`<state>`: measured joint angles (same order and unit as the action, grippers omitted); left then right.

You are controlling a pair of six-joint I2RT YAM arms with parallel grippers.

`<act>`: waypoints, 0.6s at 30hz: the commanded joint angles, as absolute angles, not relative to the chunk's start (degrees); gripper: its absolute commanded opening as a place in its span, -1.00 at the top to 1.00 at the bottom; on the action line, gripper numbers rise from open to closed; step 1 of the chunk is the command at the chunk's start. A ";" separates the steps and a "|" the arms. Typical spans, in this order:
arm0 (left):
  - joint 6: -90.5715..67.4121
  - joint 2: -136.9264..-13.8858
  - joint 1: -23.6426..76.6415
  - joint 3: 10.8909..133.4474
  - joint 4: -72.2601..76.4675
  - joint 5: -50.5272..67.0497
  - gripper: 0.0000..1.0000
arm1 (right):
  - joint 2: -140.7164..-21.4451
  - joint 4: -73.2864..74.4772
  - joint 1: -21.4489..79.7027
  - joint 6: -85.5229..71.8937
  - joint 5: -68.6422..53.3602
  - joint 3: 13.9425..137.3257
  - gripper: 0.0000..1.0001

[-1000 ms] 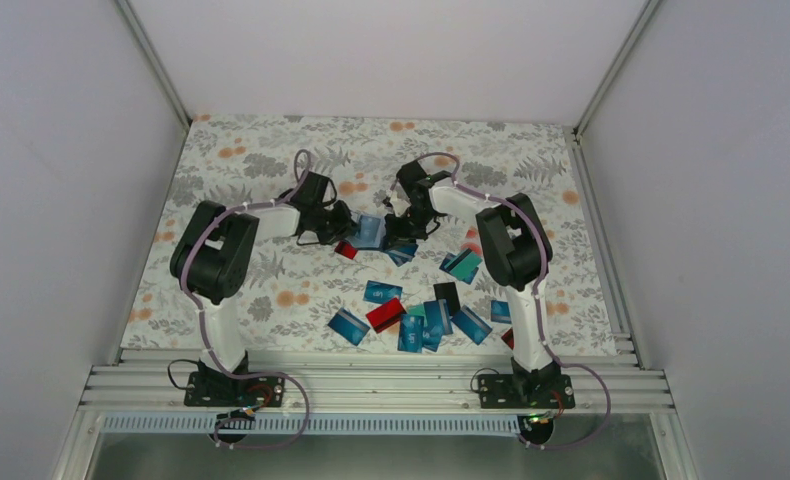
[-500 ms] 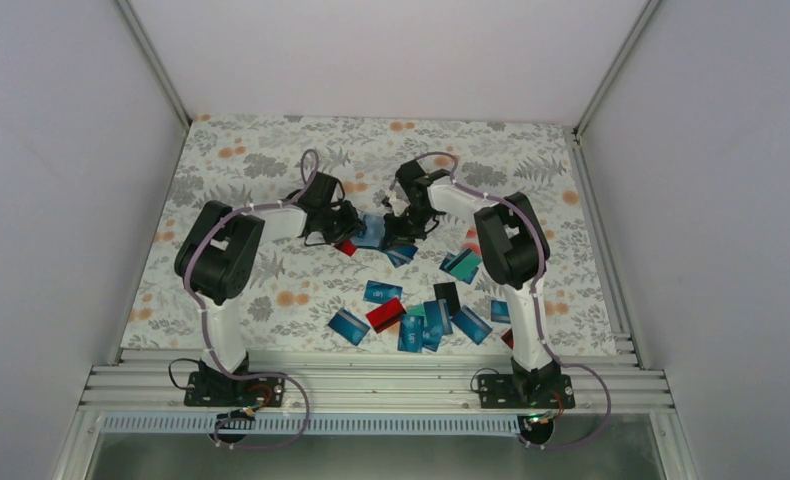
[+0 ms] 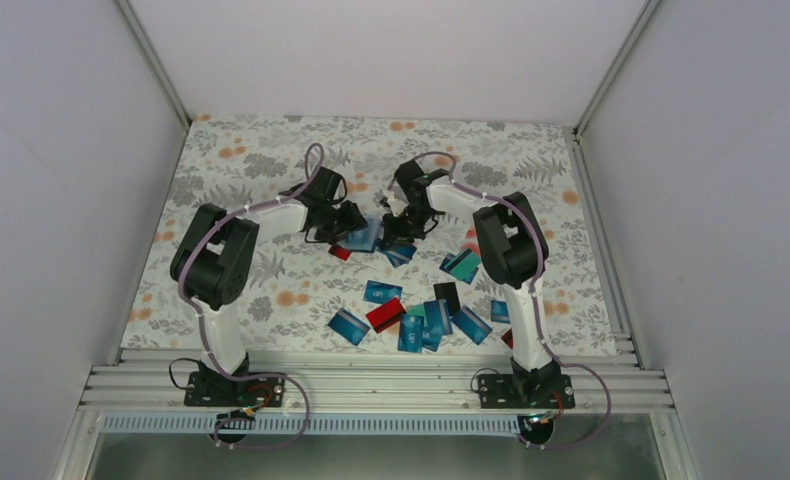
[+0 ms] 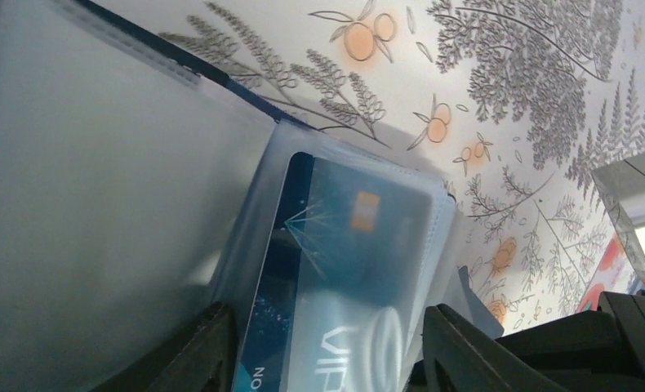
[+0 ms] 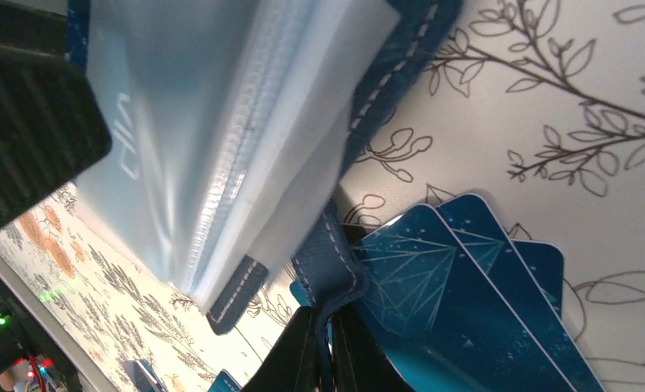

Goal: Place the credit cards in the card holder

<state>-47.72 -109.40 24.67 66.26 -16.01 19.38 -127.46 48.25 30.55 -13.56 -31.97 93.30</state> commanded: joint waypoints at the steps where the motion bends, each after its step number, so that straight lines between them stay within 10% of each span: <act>1: -43.62 -108.17 24.60 67.40 -24.24 15.42 -0.27 | -132.57 48.93 31.32 -10.89 -27.68 92.88 0.91; 11: -39.22 -106.10 24.54 71.53 -31.65 15.02 -0.96 | -132.11 50.92 30.77 -9.32 -27.94 96.48 0.74; 18: -36.25 -104.80 24.51 74.07 -35.05 12.86 -1.00 | -131.50 52.05 30.54 -9.12 -28.36 97.92 0.46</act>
<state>-39.16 -107.74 24.60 71.99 -31.40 15.84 -129.01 51.35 30.65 -10.07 -33.10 96.99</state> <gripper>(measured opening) 0.998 0.227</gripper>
